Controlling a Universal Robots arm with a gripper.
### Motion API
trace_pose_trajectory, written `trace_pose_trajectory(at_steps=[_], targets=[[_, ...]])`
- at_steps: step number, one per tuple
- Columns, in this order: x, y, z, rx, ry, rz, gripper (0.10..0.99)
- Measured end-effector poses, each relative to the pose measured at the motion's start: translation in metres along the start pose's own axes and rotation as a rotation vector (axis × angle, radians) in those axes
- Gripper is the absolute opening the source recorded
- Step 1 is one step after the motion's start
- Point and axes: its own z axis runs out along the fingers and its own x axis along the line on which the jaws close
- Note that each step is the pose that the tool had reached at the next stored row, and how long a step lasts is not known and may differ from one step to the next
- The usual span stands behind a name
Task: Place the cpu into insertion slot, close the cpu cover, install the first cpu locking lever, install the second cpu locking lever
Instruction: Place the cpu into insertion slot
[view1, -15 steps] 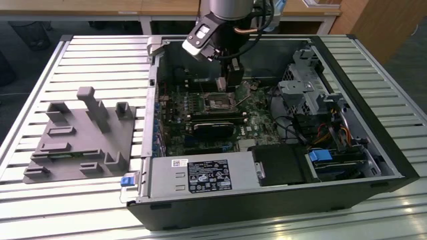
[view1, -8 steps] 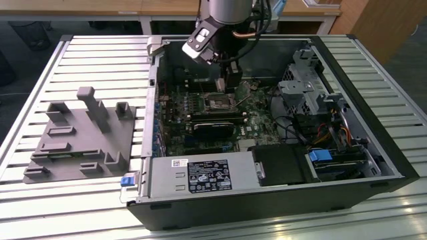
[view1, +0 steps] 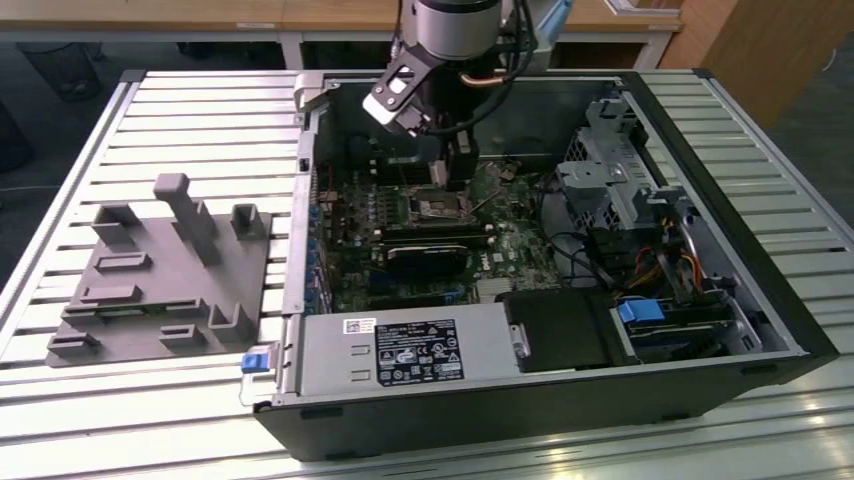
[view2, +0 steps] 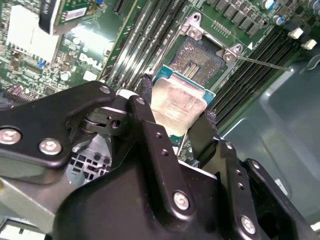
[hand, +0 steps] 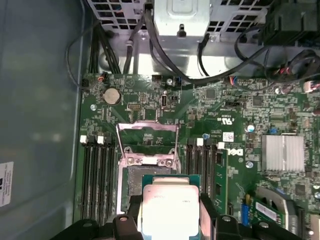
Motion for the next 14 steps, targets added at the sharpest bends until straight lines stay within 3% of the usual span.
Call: trace_pose_trajectory(at_steps=[14], targets=[[0.0039, -0.0076, 0.023, 0.0, 0.0031, -0.011, 0.537]])
